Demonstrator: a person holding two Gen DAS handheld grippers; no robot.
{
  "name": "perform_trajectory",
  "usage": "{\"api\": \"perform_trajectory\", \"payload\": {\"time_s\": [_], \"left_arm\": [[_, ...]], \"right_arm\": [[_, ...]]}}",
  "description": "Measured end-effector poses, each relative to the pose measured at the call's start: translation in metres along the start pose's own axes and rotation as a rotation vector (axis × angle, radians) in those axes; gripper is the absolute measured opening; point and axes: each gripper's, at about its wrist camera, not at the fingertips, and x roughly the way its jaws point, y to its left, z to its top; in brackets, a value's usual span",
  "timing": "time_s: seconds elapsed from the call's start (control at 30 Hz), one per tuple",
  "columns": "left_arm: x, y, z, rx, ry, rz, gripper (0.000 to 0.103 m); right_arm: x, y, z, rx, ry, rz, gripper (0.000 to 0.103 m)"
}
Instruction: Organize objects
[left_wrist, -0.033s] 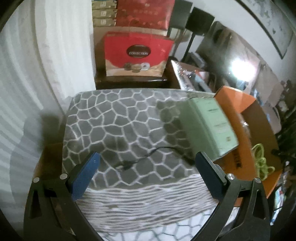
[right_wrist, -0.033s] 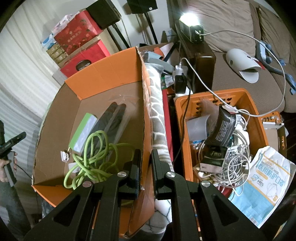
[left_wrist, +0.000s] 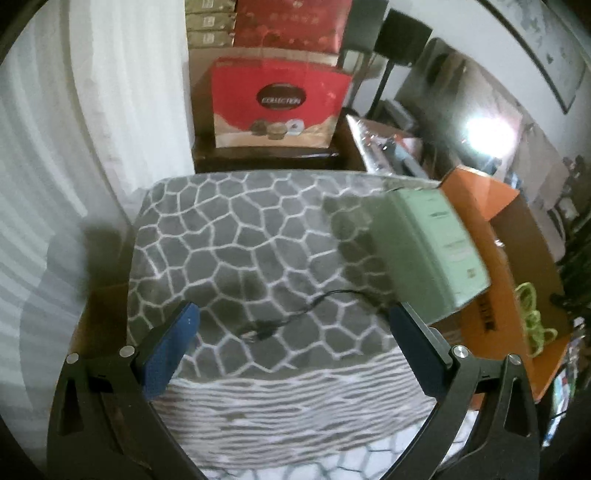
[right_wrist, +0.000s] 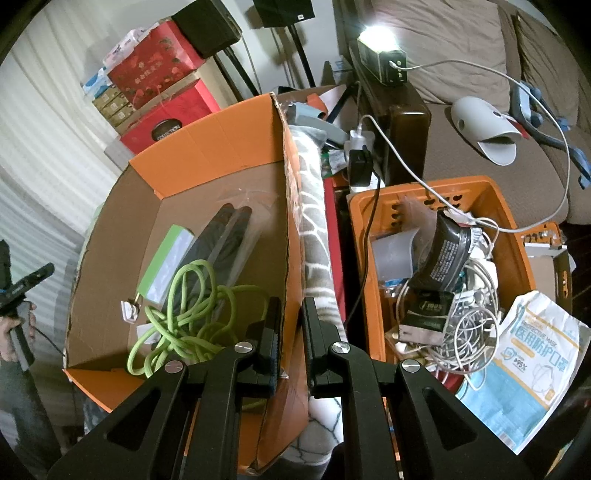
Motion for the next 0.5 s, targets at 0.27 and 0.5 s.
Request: {"api": "perform_trajectory", "payload": {"time_s": [0.27, 0.5], "left_arm": [[0.026, 0.016, -0.007, 0.04, -0.008, 0.032, 0.103], [0.043, 0.015, -0.017, 0.118, -0.002, 0.053, 0.098]], "right_arm": [[0.0, 0.0, 0.0, -0.001, 0.001, -0.003, 0.01], [0.0, 0.0, 0.0, -0.001, 0.001, -0.003, 0.01]]}}
